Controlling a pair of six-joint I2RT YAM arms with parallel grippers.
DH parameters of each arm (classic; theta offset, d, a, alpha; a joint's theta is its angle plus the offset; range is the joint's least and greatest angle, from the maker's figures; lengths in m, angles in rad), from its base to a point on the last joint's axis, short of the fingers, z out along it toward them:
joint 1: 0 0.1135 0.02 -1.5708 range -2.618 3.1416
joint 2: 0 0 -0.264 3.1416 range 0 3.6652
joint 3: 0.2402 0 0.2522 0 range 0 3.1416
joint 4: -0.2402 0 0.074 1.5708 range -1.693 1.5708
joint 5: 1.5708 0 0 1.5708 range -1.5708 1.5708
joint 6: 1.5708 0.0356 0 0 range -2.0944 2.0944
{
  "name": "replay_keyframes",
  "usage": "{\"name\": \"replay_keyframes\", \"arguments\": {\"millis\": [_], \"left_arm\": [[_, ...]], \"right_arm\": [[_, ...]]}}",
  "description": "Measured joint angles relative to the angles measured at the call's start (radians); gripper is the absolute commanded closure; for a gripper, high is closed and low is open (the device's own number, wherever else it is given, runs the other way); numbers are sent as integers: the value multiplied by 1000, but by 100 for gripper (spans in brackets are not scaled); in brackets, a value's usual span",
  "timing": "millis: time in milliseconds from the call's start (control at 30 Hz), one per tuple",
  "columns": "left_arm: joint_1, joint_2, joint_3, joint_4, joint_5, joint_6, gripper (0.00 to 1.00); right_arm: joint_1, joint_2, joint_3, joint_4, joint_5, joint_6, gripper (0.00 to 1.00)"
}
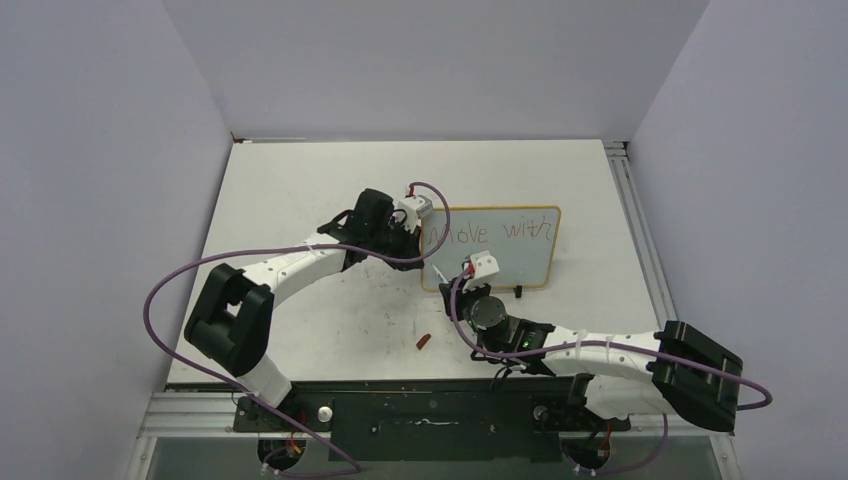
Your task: Write a sentence on the whiteboard
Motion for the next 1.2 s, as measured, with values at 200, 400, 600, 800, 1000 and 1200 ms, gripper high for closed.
{"name": "replay_keyframes", "arguments": {"millis": [200,400,600,800,1000,1200], "left_arm": [[0,0,0,0,0,0,100],[0,0,0,0,0,0,100],[1,0,0,0,0,0,100],[2,0,0,0,0,0,100],[4,0,0,0,-4,0,100],[4,0,0,0,-8,0,100]], "right_arm": [[-6,8,6,21,-12,-3,95],[-20,36,13,31,-15,-7,95],[-27,45,15,32,-14,-10,95],[-28,52,19,31,-14,-6,95],[-28,61,19,23,-15,10,95],[-28,65,18,13,-21,37,95]]}}
